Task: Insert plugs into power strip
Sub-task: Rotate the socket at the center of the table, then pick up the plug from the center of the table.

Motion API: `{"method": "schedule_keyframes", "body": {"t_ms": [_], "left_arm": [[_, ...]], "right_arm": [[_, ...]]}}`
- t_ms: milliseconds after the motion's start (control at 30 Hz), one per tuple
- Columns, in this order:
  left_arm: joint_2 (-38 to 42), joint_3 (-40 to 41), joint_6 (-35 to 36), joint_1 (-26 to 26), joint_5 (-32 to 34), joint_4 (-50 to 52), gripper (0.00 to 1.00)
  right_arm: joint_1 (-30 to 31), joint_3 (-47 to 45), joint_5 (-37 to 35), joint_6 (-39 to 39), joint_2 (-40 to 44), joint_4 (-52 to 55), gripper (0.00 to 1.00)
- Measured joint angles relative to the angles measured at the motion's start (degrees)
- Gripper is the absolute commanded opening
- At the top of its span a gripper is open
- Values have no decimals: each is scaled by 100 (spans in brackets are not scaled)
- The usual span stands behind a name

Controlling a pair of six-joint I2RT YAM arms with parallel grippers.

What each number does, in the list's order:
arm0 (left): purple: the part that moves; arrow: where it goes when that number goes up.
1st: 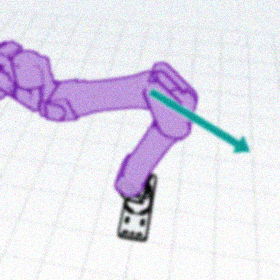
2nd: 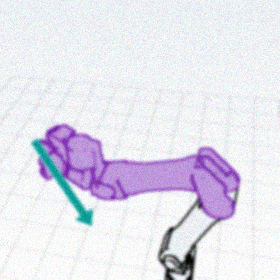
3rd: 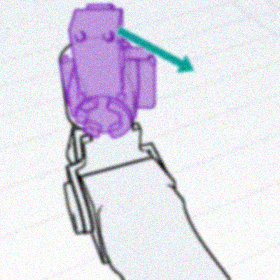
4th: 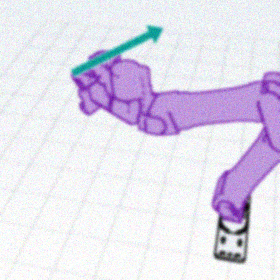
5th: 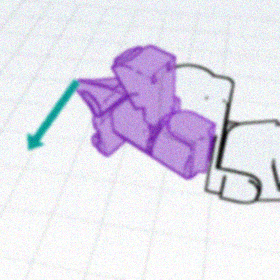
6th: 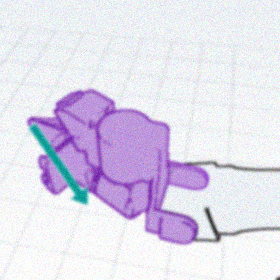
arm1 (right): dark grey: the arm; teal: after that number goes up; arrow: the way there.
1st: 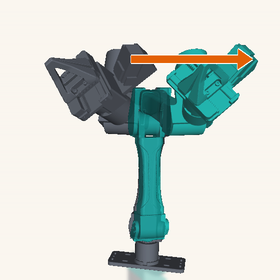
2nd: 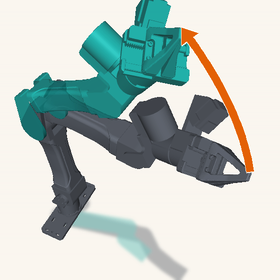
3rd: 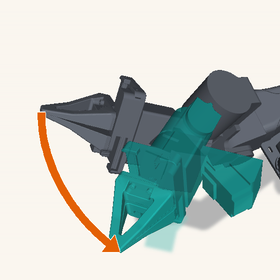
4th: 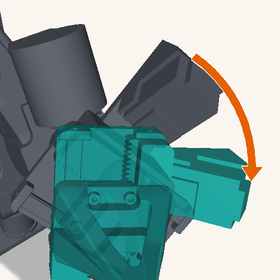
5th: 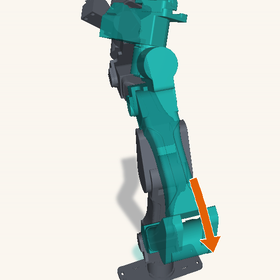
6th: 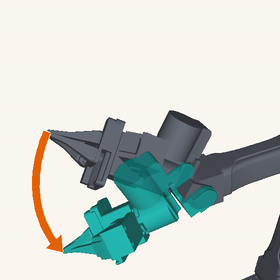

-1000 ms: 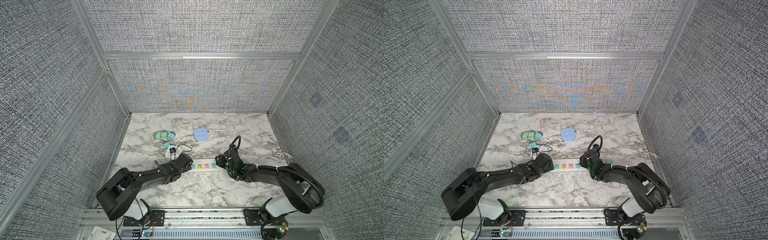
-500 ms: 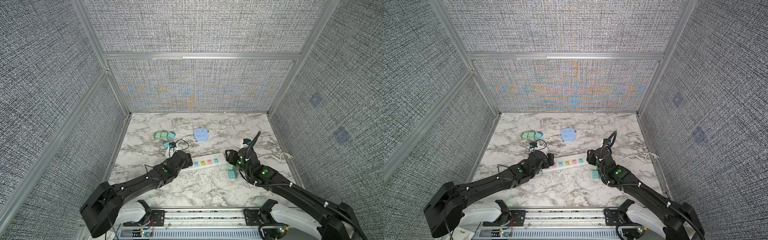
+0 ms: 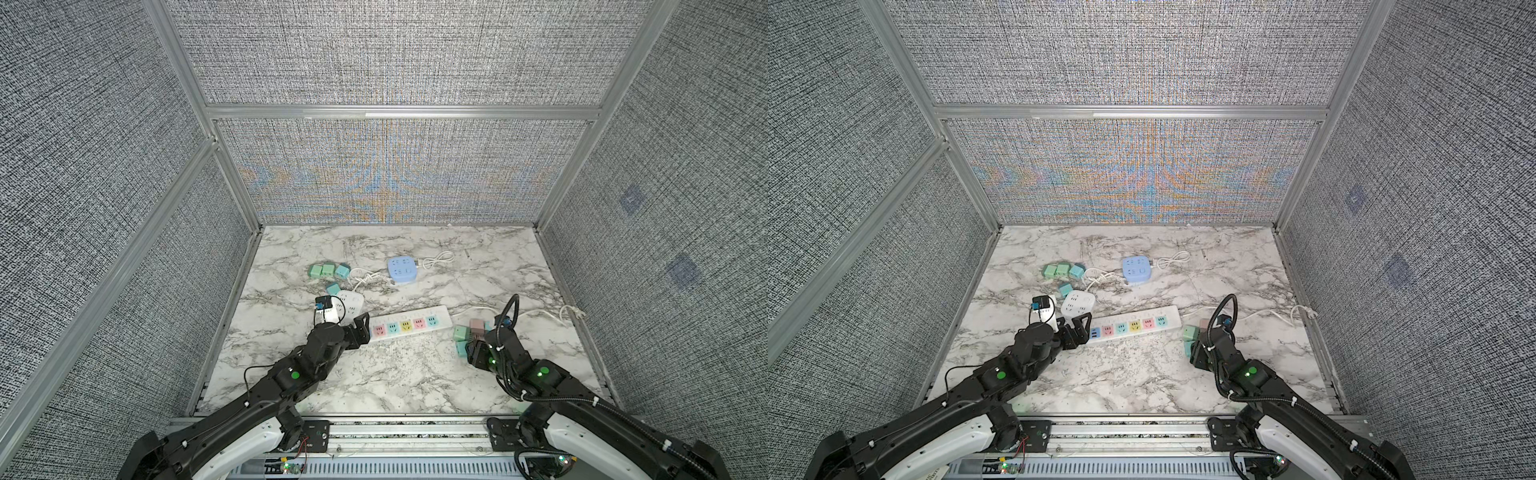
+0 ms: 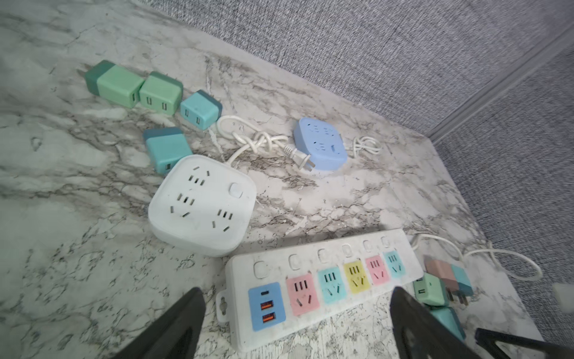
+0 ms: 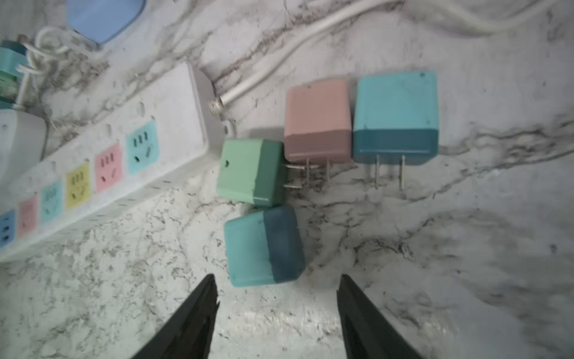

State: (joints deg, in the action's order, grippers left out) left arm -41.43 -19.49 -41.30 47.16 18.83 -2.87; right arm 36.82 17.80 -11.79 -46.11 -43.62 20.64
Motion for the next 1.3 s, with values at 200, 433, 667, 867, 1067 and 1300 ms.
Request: {"method": "schedule_keyframes", "body": {"t_ms": [200, 433, 667, 867, 1067, 1300], "left_arm": [[1161, 852, 227, 0, -581, -649, 99], [1563, 946, 227, 0, -717, -671, 99], [1832, 837, 433, 0, -269, -111, 99], [2253, 857, 570, 0, 564, 844, 99], [3163, 916, 520, 0, 981, 1541, 99], [3963, 765, 389, 0, 1379, 2081, 99]], "right_arm": [[-17, -293, 323, 122, -426, -634, 84], [-83, -44, 455, 341, -1174, -1231, 85], [133, -111, 546, 356, -1235, -1399, 84], [721, -396, 614, 127, -907, -1698, 81], [1355, -348, 682, -116, -1093, -2013, 75], [1867, 293, 317, -151, -1134, -1825, 74]]}}
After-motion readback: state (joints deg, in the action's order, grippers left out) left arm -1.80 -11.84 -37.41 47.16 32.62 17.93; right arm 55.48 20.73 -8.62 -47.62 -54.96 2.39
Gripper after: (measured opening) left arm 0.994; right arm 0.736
